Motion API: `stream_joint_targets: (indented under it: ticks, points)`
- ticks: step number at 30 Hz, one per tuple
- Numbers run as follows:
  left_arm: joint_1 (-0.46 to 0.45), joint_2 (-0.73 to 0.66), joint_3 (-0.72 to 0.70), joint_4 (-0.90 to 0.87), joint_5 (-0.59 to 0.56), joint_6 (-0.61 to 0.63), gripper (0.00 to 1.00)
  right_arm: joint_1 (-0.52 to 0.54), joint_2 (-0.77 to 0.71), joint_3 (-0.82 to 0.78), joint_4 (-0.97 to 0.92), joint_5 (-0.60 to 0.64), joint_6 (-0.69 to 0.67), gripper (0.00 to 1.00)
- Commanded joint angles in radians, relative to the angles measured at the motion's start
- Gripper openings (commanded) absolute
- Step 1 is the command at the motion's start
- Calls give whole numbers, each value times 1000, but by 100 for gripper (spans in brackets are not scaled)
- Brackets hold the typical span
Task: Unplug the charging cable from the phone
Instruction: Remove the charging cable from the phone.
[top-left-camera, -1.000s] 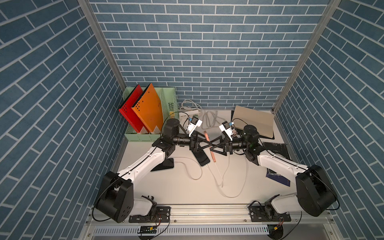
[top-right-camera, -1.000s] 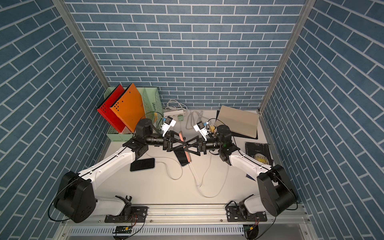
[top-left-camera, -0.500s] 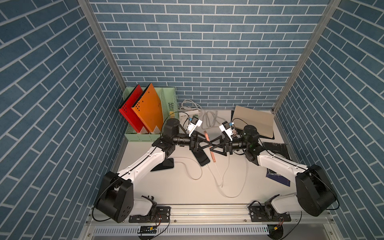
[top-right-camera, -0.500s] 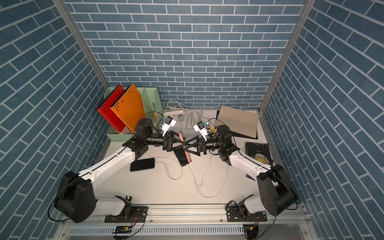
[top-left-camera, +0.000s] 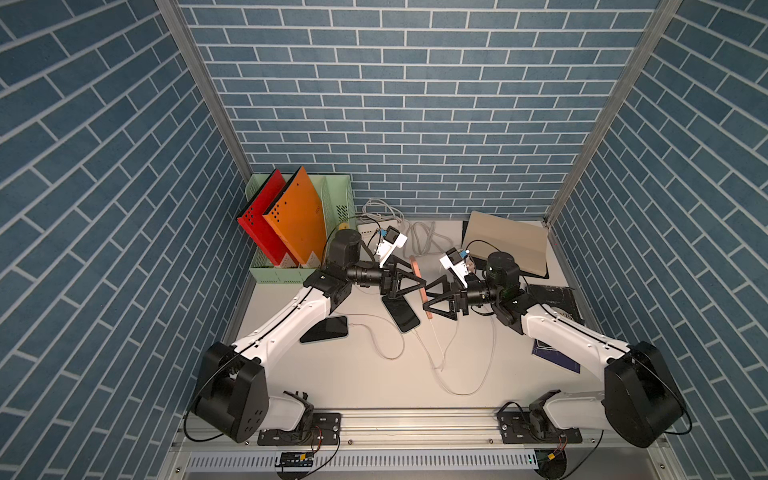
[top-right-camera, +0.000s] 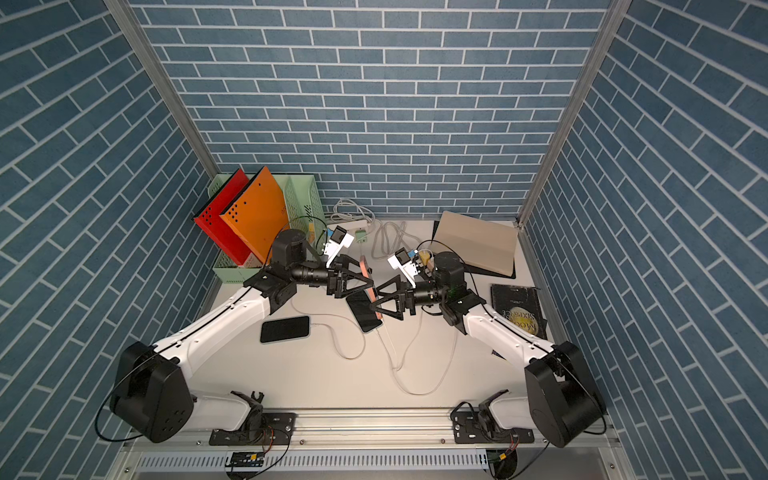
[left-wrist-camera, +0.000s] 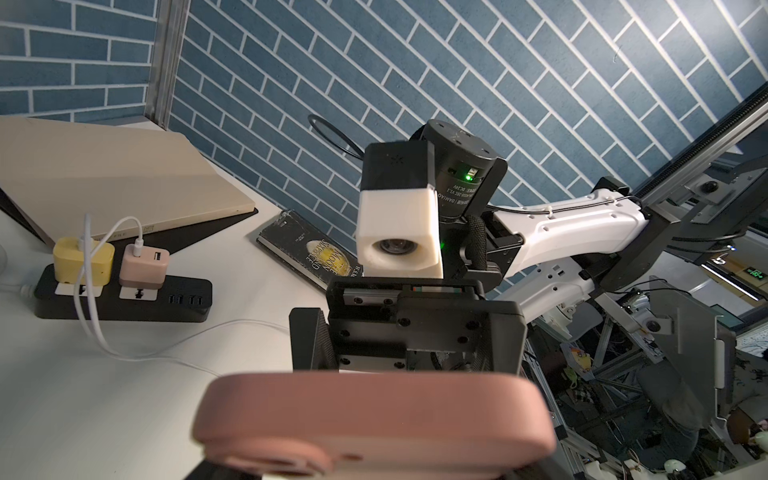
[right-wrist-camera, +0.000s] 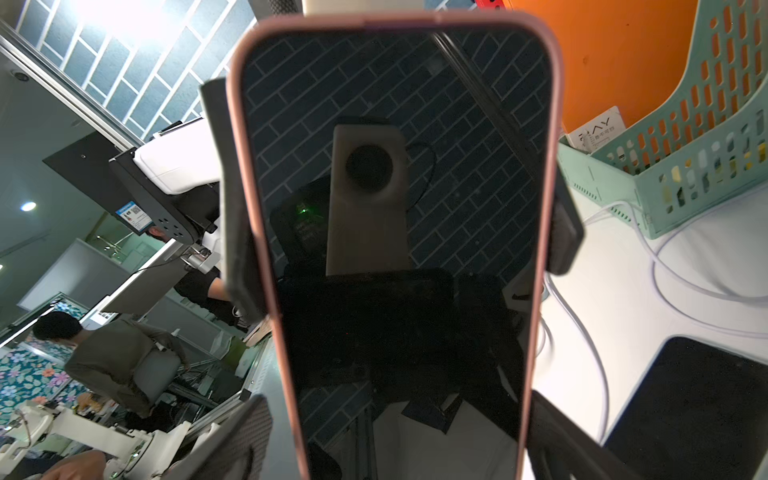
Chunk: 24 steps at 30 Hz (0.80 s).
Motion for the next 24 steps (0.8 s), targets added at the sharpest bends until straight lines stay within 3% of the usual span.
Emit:
stream_joint_targets:
  ticks: [1,8,17,24]
  points:
    - [0,24,46,-4,-1,47,4,5,-56,-46,-57,-18,-63,93]
    - [1,60,98,-30,7,63,3,5,-128,-126,-119,38,-151,87]
    - [5,63,114,-43,-1,68,4,7,-187,-240,-31,77,-164,82]
    - [9,60,114,-41,-3,66,4,12,-177,-288,68,92,-133,66]
